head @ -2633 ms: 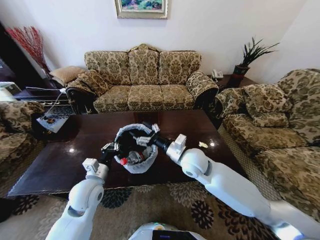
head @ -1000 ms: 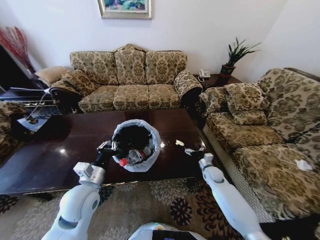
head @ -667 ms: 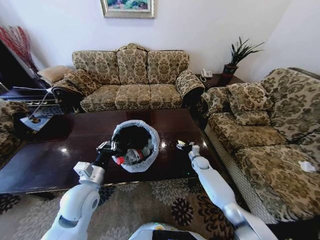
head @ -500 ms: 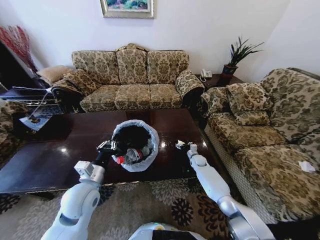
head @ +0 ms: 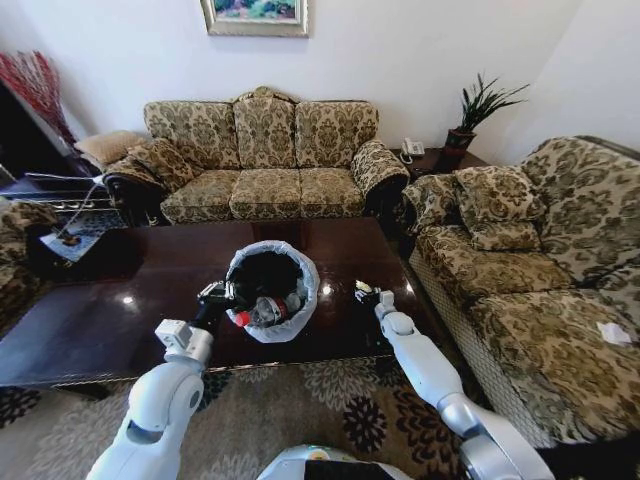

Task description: Move to the front of the table and place the trash on the table into the trash bin.

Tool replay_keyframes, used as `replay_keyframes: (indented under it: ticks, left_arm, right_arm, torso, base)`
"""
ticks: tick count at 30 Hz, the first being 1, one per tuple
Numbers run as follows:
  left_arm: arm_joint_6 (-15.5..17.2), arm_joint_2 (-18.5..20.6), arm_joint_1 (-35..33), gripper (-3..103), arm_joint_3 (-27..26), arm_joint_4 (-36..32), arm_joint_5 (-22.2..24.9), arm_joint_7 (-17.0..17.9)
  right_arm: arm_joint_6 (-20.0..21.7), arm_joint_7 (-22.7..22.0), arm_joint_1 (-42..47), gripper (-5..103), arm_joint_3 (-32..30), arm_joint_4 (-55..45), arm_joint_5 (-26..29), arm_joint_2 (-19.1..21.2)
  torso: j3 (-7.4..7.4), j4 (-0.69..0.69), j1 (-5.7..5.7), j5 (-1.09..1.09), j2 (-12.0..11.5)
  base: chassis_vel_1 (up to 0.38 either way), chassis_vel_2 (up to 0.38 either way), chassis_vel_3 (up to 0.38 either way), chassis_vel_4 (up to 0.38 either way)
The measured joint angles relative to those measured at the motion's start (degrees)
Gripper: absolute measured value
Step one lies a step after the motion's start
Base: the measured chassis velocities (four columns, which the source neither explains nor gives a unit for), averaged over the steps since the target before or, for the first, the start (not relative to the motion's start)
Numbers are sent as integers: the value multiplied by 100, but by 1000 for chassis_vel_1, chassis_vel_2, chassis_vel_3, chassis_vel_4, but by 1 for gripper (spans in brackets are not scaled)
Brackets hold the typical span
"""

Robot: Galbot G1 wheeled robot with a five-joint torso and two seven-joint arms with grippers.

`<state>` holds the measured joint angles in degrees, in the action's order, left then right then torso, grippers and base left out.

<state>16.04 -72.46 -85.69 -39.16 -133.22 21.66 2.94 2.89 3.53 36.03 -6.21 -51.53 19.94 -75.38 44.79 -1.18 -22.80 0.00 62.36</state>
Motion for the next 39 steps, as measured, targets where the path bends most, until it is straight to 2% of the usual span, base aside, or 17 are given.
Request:
replay_keyframes:
  ticks: [4, 10, 11, 13, 16, 17, 20, 22, 24, 25, 26, 28, 30, 31, 33, 36, 39]
  left_arm:
    - [0, 5, 10, 3, -2, -33, -1, 1]
    - [0, -18, 54, 3, 45, -9, -8, 6]
    - [1, -22, 58, 3, 55, -4, -10, 6]
    - [2, -24, 65, 3, 63, -2, -12, 6]
    - [2, -13, 74, 3, 70, -1, -11, 2]
    - [2, -13, 74, 3, 70, -1, -11, 2]
    - [3, 10, 65, 3, 66, 17, -3, -4]
    - [2, 9, 60, 3, 74, 33, -2, -6]
    - [-1, -7, 44, 3, 110, 84, -11, -22]
    - [-1, -7, 44, 3, 110, 84, -11, -22]
    - [-14, -18, 40, 3, 136, 130, -26, -51]
    - [-27, -12, 60, 3, 167, 191, -34, -69]
    - [-27, -5, 77, 3, 178, 216, -35, -72]
    - [-27, 9, 106, 3, 201, 252, -36, -80]
    - [-26, 16, 118, 3, 212, 265, -36, -84]
    - [75, 108, 108, 3, 288, 292, -23, -97]
    - [159, 161, 70, 3, 299, 234, 9, -100]
  right_arm:
    - [1, -10, -18, 43, -25, 47, 2, -20]
    - [28, -22, 27, 23, -82, -58, 59, -13]
    - [28, -34, 46, 23, -88, -88, 71, -10]
    - [17, -71, 67, 19, -92, -119, 77, -8]
    - [0, -238, 179, 8, -149, -391, 125, 0]
    - [0, -238, 179, 8, -149, -391, 125, 0]
    - [91, -502, 495, 1, -256, -1802, 385, 204]
    - [107, -561, 544, 1, -267, -2160, 432, 275]
    - [131, -656, 618, 0, -286, -2995, 467, 447]
    - [131, -656, 618, 0, -286, -2995, 467, 447]
    - [161, -709, 625, 0, -287, -3598, 483, 571]
    - [344, -792, 574, 0, -184, -4510, 649, 793]
    - [404, -814, 542, 0, -112, -4782, 739, 861]
    - [556, -843, 465, 0, 74, -5385, 963, 1019]
    - [633, -836, 431, 0, 153, -5638, 1071, 1081]
    - [1162, -483, 220, 0, 640, -6708, 1625, 1358]
    - [1310, -359, 148, 0, 845, -6989, 1799, 1446]
  torso:
    - [0, 0, 0, 0, 0]
    - [0, 0, 0, 0, 0]
    - [0, 0, 0, 0, 0]
    - [0, 0, 0, 0, 0]
    - [0, 0, 0, 1, 0]
    - [0, 0, 0, 1, 0]
    - [0, 0, -1, 1, 0]
    - [0, 0, -1, 0, 0]
    - [0, 0, 0, 0, 0]
    - [0, 0, 0, 0, 0]
    - [-1, 0, 0, -1, 0]
    - [0, 0, 0, 0, 0]
    - [0, 1, 0, 0, 0]
    - [0, 0, 0, -1, 0]
    - [0, 0, 0, 0, 0]
    - [-1, 0, 0, 0, 0]
    - [0, -1, 0, 0, 0]
  base:
    - [0, 0, 0, 0]
    - [0, 0, 0, 0]
    - [0, 0, 0, 0]
    - [0, 0, 0, 0]
    - [0, 0, 0, 0]
    - [0, 0, 0, 0]
    - [0, 0, 0, 0]
    - [0, 0, 0, 0]
    - [0, 0, 0, 0]
    - [0, 0, 0, 0]
    - [0, 0, 0, 0]
    - [0, 0, 0, 0]
    - [0, 0, 0, 0]
    - [0, 0, 0, 0]
    - [0, 0, 0, 0]
    - [0, 0, 0, 0]
    - [0, 0, 0, 0]
